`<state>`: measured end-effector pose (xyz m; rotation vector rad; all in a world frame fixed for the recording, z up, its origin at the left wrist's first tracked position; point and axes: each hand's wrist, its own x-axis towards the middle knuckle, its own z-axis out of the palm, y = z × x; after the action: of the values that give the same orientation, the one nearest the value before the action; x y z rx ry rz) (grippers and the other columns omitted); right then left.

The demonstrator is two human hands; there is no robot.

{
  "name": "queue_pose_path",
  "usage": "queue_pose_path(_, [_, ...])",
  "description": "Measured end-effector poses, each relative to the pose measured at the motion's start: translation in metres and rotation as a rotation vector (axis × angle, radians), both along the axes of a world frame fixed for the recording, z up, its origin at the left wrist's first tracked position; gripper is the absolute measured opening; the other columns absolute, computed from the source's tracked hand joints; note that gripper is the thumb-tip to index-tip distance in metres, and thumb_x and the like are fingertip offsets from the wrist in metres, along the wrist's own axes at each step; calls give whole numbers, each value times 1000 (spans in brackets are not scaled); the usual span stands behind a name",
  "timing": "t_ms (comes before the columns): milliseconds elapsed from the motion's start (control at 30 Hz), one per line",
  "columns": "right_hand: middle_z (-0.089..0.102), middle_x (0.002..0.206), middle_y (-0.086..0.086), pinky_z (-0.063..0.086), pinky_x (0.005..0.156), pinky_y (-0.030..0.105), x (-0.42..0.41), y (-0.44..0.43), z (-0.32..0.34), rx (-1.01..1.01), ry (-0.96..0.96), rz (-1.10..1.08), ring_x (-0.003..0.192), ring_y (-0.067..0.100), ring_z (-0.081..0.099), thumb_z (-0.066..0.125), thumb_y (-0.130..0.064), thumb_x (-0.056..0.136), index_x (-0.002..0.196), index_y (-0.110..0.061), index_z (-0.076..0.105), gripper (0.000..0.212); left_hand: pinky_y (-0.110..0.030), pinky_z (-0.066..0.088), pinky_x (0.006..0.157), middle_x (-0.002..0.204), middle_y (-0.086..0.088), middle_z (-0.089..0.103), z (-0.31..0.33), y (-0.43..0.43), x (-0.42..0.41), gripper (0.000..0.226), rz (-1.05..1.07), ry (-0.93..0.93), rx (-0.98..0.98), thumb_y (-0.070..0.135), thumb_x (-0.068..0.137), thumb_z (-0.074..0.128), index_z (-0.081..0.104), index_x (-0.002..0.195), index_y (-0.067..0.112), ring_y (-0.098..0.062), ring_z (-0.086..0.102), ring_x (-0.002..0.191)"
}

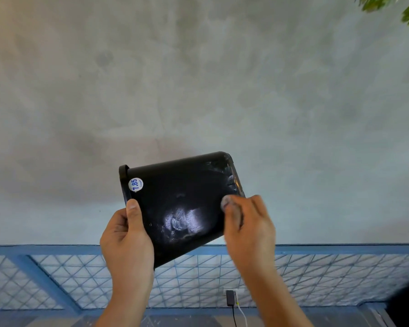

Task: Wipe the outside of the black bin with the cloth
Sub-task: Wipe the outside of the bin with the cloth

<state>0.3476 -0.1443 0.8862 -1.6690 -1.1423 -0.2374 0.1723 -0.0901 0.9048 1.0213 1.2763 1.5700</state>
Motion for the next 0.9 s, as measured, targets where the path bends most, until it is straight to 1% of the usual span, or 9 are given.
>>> queue_pose_path(67, [57,97,-8,58,62,34,17,4,4,10,68,-96,68,13,62,64,-21,100,106,-24,74,12,-59,61,78,80,-13,66,-2,-2,3,45,-7,-21,2,53,106,54,66,78,20,-27,63,75])
queue_pose_path(167, [57,101,-10,53,63,19,-15,3,1,-13,-9,11,71,7,60,55,-26,103,109,-23,73,19,-50,58,73,72,-1,64,-5,-1,3,45,-10,-41,8,53,105,55,65,74,21,-24,61,72])
queue_pose_path(267, [58,101,-10,50,60,14,-31,-4,-8,-21,-98,86,71,6,60,55,-27,104,112,-21,74,22,-50,58,74,71,2,65,-5,0,1,45,-8,-48,11,53,105,55,66,75,21,-23,61,71])
queue_pose_path(333, [60,98,-10,49,65,18,-6,2,-2,-10,22,-4,71,7,62,59,-24,101,106,-24,75,18,-55,60,76,73,1,65,-5,0,1,45,-11,-39,2,53,105,54,66,75,22,-24,62,73])
queue_pose_path(433, [60,95,-3,48,65,29,31,9,9,-2,112,-156,71,24,66,65,-19,99,103,-18,76,12,-58,61,76,73,-1,64,-5,-4,4,44,-20,-35,6,52,106,54,65,74,24,-25,61,73])
queue_pose_path(600, [58,100,-10,51,59,23,-20,7,8,-15,-98,47,70,11,61,53,-28,104,107,-26,73,20,-35,52,61,61,11,60,-3,-6,9,44,-12,-57,63,46,108,53,63,72,21,-8,57,58])
queue_pose_path(733, [58,97,-7,52,63,32,15,17,12,-12,8,-72,70,20,63,59,-26,102,102,-26,74,14,-56,60,73,74,-3,63,-3,-6,6,44,-16,-44,40,49,107,54,64,74,21,-26,60,72])
queue_pose_path(800, [56,94,-3,52,64,36,42,23,15,-43,61,-183,70,27,63,59,-28,103,98,-21,73,17,-60,61,78,75,-3,65,-2,-7,7,44,-10,-40,25,50,106,54,64,73,23,-27,62,74])
queue_pose_path(900, [58,96,-3,54,63,36,34,23,14,-4,43,-162,70,26,64,58,-26,103,101,-22,73,16,-64,61,80,79,-4,67,-2,-7,7,43,-3,-9,11,53,105,53,65,75,25,-33,65,78])
